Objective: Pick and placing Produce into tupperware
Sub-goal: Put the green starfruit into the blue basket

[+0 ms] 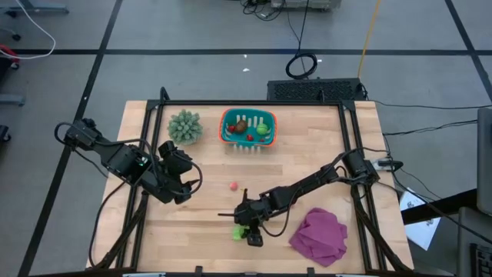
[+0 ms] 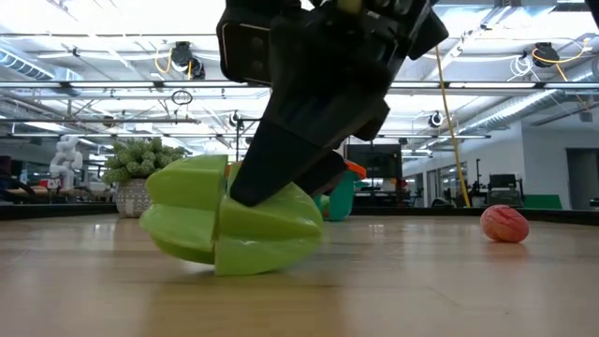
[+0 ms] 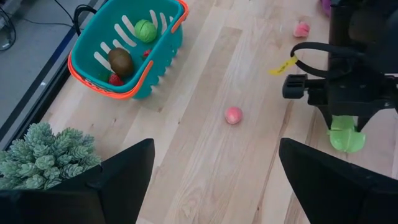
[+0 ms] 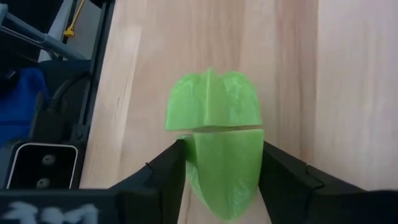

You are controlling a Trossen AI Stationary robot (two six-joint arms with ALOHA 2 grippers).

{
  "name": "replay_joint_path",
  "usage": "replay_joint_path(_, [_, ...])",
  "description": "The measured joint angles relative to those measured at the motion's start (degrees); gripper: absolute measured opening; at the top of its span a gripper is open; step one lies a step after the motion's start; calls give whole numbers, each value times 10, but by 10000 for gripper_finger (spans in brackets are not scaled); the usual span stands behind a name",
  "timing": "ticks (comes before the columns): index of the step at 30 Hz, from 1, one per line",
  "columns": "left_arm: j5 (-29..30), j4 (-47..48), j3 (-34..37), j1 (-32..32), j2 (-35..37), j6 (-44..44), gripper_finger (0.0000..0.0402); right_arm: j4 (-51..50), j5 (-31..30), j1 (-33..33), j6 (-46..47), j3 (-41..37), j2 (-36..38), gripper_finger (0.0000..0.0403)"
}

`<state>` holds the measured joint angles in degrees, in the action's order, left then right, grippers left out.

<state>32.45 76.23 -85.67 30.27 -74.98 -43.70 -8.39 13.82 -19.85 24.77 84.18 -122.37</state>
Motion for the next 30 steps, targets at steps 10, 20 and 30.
replay_joint_path(10, [0,0,0,0,0,4,349,-28,-1,15,-1,0,0,158])
replay_joint_path(20, [0,0,0,0,0,5,349,-54,-2,36,-1,1,1,157])
replay_joint_path(30, [0,0,0,0,0,12,349,-107,-18,64,-4,1,2,157])
